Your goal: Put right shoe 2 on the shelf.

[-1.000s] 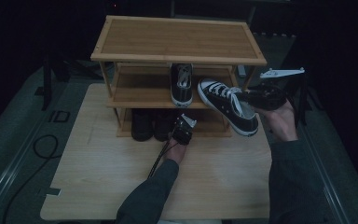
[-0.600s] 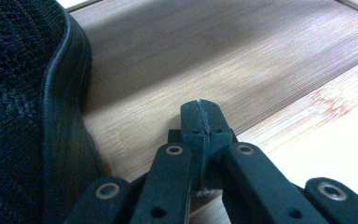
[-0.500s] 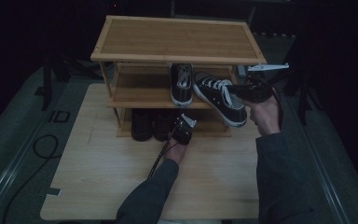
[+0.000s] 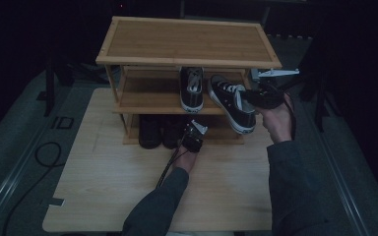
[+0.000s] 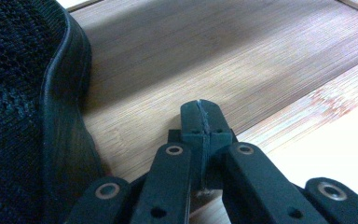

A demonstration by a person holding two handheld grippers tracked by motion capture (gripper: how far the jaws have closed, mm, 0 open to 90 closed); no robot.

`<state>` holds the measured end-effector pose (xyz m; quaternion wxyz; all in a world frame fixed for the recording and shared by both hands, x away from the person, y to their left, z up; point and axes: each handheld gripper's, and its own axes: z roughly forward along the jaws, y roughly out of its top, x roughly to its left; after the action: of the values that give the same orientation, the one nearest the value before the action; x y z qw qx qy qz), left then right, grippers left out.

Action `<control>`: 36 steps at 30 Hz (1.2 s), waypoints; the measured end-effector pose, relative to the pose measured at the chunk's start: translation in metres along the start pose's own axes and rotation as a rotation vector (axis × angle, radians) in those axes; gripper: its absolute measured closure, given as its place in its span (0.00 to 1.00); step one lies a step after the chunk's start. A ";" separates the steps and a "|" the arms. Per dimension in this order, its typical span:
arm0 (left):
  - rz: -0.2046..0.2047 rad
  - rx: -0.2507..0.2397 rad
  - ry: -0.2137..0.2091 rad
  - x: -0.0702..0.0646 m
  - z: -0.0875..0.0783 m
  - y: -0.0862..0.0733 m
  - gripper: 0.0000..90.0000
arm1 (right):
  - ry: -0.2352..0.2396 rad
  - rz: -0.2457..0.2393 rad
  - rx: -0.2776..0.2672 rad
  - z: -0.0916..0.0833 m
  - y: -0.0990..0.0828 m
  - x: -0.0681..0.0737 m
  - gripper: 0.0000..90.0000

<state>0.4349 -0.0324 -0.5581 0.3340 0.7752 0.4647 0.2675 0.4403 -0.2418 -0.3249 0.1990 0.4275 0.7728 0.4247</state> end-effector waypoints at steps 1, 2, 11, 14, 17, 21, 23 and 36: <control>0.000 0.000 0.000 0.000 0.000 0.000 1.00 | 0.002 0.000 0.002 -0.001 0.000 -0.001 0.86; 0.000 0.000 0.000 0.000 0.000 0.000 1.00 | 0.002 0.000 0.002 -0.002 0.000 -0.002 0.84; 0.001 0.000 0.001 0.000 0.000 0.000 1.00 | 0.040 0.004 -0.051 -0.027 0.001 -0.006 0.80; 0.001 0.000 0.001 0.000 0.000 0.000 1.00 | 0.053 -0.025 -0.055 -0.039 0.000 -0.006 0.82; 0.001 0.000 0.000 0.000 0.000 0.000 1.00 | 0.046 -0.033 -0.062 -0.047 -0.002 -0.007 0.86; 0.001 0.000 0.000 0.000 0.000 0.000 1.00 | 0.008 -0.034 -0.052 -0.057 -0.007 -0.010 1.00; 0.001 0.000 0.000 0.000 0.000 0.000 1.00 | -0.010 -0.041 -0.029 -0.060 -0.011 -0.012 1.00; 0.002 0.000 0.000 0.000 0.000 0.000 1.00 | -0.010 -0.083 0.039 -0.080 -0.045 -0.009 1.00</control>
<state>0.4348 -0.0326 -0.5580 0.3337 0.7756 0.4639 0.2679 0.3699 -0.3008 -0.3175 0.2121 0.4009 0.7970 0.3988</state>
